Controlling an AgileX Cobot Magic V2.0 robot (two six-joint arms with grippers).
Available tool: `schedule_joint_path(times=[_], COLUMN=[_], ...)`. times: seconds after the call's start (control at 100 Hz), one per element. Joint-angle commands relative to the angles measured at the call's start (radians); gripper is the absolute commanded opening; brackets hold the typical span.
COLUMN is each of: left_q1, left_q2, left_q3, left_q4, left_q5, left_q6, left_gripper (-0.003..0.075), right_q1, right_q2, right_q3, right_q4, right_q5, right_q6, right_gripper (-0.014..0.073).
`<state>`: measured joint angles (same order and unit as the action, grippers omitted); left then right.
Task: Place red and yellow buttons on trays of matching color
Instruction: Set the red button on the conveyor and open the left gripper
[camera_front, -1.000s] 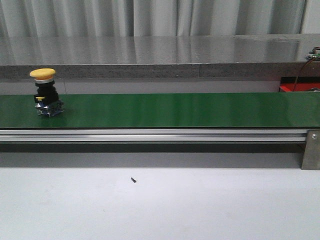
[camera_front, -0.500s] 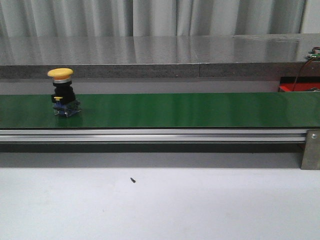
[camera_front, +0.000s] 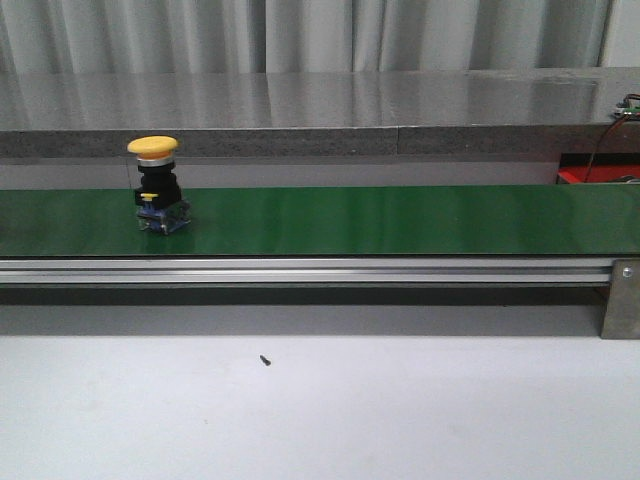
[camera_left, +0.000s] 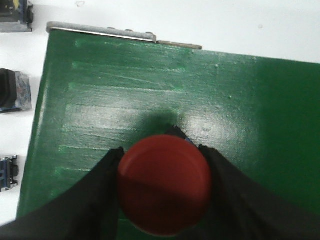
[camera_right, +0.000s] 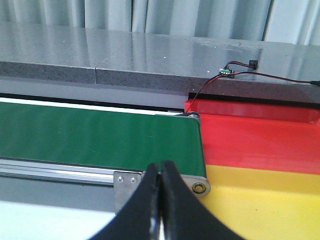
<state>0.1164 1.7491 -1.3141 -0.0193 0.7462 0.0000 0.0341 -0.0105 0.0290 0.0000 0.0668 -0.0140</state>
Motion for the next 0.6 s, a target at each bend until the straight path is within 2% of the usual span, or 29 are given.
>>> schedule_joint_path(times=[0.0,0.07,0.24,0.33,0.59], left_q1=[-0.001,-0.001,-0.001,-0.01,-0.075], left_q2=[-0.033,-0.033,-0.033,-0.033,-0.033], left_q3=[-0.027,-0.028,-0.028,-0.028,-0.089], left_q4=[0.011,0.0,-0.016,-0.016,-0.092], left_q5=[-0.012,-0.009,-0.018,-0.032,-0.034], left_q6=[0.008,0.027,0.053,0.058,0.096], left_gripper=[0.0188,0.0239,0.0503,0.0596,0.0615], right_q1=[-0.005,-0.005,-0.005,-0.005,-0.005], right_q2=[-0.017,-0.017,-0.017,-0.017,-0.017], right_q3=[-0.018,-0.018,-0.018,-0.018,-0.018], right_q4=[-0.013,-0.013,-0.013,-0.013,-0.013], right_q5=[-0.083,-0.083,-0.083,-0.083,-0.083], right_q6=[-0.002,-0.002,-0.002,-0.002,-0.002], right_gripper=[-0.0068,-0.0068,-0.0068,-0.0068,-0.0068])
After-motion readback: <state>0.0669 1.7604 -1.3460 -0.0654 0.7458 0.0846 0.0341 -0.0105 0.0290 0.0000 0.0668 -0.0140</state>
